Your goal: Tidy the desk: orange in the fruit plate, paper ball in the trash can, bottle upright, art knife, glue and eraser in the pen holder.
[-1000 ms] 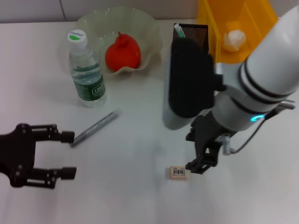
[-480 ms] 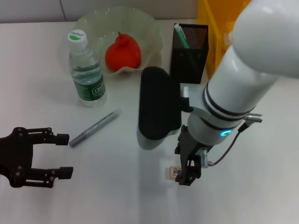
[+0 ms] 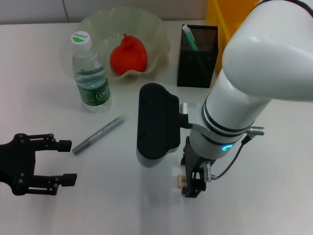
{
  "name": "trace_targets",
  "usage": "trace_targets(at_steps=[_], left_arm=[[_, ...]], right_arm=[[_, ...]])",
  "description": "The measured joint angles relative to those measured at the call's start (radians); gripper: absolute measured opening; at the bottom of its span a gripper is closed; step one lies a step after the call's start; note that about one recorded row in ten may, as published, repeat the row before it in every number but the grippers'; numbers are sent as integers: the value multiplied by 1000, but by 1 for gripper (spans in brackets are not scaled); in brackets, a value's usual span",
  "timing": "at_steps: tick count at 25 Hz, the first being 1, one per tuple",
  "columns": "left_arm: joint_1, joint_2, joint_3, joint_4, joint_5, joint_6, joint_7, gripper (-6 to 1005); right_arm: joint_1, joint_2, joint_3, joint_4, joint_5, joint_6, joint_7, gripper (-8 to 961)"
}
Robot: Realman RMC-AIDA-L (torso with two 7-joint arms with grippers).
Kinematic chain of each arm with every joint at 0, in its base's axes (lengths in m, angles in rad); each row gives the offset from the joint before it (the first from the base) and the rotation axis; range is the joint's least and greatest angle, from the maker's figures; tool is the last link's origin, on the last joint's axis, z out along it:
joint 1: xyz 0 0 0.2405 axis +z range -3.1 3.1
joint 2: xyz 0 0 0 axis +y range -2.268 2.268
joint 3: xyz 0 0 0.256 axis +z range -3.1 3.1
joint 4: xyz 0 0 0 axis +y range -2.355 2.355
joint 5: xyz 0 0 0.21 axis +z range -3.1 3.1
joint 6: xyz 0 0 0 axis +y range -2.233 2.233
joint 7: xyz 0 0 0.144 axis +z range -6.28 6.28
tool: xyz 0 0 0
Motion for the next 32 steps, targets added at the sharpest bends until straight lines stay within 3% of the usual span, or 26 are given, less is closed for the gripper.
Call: trace_targets(at_steps=[7,18,20,23,24,26,29,32], left_arm=[[0,-4,-4,0,1,-8,-2,803],[3,-2,-16,0,1,-8,-6,802],[5,-3,-18,1,1,-9,-3,802],[6,-4,-24,0,1,-11,-2,801],[6,-4,-28,-1,1,-12,1,801],[6,-4,-28,-1,1,-12,1,801],[6,-9,-31,-1,-2,-18,6,801],[4,-12,-36,-1,-2,-20,8,801]], right_arm=[[7,0,-14,16,4,10,0,632],[7,-2,17,-1,1,-3,7,256],[-9,-5,66,-36,-7,-29,4,260],[-53,-10,191,-132,-59,-83,-4,265],[-94,-10,298,-208,-117,-98,-18,267],[-111,-11,347,-240,-140,-99,-27,271],[-174,-11,534,-322,-180,-38,-67,277],[-208,-10,598,-335,-177,27,-105,282]])
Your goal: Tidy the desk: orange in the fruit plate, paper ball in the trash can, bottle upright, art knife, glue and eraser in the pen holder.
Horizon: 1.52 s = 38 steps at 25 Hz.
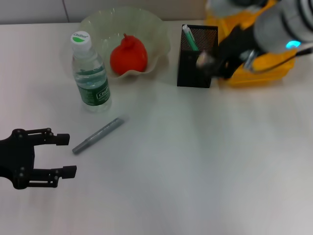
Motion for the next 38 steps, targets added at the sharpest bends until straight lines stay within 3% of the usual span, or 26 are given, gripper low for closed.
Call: trace_targets(at_steps=[2,7,17,22,26,31,32,34,36,37,38], left_arm=[[-2,-4,-2,0,1,-2,0,801],[-2,-5,-2,0,1,-5,0,801],[2,-9,-2,0,-1,-8,-3,800],[3,-9,-5,0,-2,-8,-4,800],[3,-8,-16,1,-1,-8,-6,800],[0,-9,-40,21,2,-19,-19,800],[-1,-9,-40,36,4,-30,-32,800],[-5,-15,-36,90,27,-63,-78,800],[-10,-28,-33,146,61,-83,-109,800],[-14,-39,-33,177,85,-92,-124,799],[-14,-39,-33,177,85,-92,-124,799]], right_arm=[[-49,1,20,7,6,122,-35,286],[-90,0,14,88,24,322,-80,295],[-37,-1,27,314,150,485,-191,314],[-25,-1,29,359,153,533,-205,324],[-28,0,32,355,154,541,-207,331],[-65,0,58,259,168,462,-208,509],[-105,-1,87,180,209,378,-228,545],[-129,-1,108,138,242,331,-247,734],[-182,-2,156,60,325,241,-304,734],[-244,-2,209,-5,427,160,-360,734],[-244,-2,209,-5,427,160,-360,734]])
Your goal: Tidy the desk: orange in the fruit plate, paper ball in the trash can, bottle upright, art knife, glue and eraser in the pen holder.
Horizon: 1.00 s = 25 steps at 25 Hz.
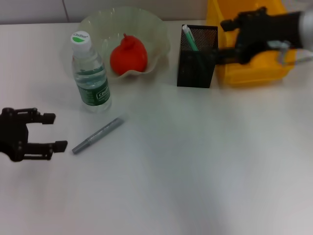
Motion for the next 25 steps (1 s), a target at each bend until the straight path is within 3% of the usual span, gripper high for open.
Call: trace_targets(at_steps=[2,4,5,8,10,11,13,14,17,19,21,25], left_arm=[[-29,-41,3,135,124,-23,-69,799],[-52,-54,21,195,192,-27,-123,799],[-52,-54,21,195,192,-27,-123,799],[-107,-55,176,286,290,-47,-310,799],[-107,-55,176,286,290,-47,-310,799],[-117,-55,217,308,315,-57,-357,799],[-157,-57,395,368,392,-109,-517,799],[-157,-57,395,368,392,-109,-517,799],[-208,-58,555,377,455,-139,-665,799],[-217,-59,582,378,466,-145,-692,799],[-243,-60,682,381,518,-176,-812,799],[-248,-61,713,383,528,-185,-842,798]], right_arm=[[-62,0,54,-42,108,-80,-69,735],[-143,2,135,-50,233,-174,-180,735],[-143,2,135,-50,233,-174,-180,735],[-199,3,225,1,334,-281,-294,735],[-217,3,284,50,382,-353,-366,735],[-225,2,314,77,405,-386,-399,735],[-237,1,369,124,440,-442,-455,736],[-246,1,418,158,455,-466,-490,736],[-251,1,451,186,456,-472,-505,736],[-252,0,478,208,456,-477,-514,736],[-253,0,505,222,452,-484,-524,735],[-254,0,528,239,450,-490,-538,734]])
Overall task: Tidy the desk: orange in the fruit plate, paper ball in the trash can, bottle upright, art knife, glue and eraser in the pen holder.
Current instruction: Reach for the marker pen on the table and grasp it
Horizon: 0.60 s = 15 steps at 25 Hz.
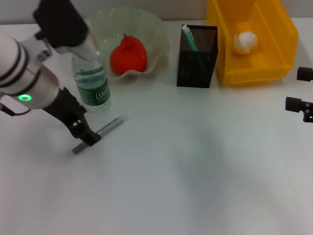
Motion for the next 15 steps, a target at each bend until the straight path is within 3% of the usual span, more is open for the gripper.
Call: trace_targets(at_steps=[1,3,5,15], left_arm=[[-10,-2,56,2,13,-7,-47,798],[-10,-2,56,2,13,-7,-47,798],[-31,-6,180,3,58,-15,-137,798],[-78,-8,260,-58,91,-50,-195,798]], right_arm=[[0,0,1,4,-1,1,-1,735],[1,-1,8,8,-8,4,-6,736],[6,-1,15,12,-15,6,-12,735],[27,-1,14,59,-26,4,-46,734]])
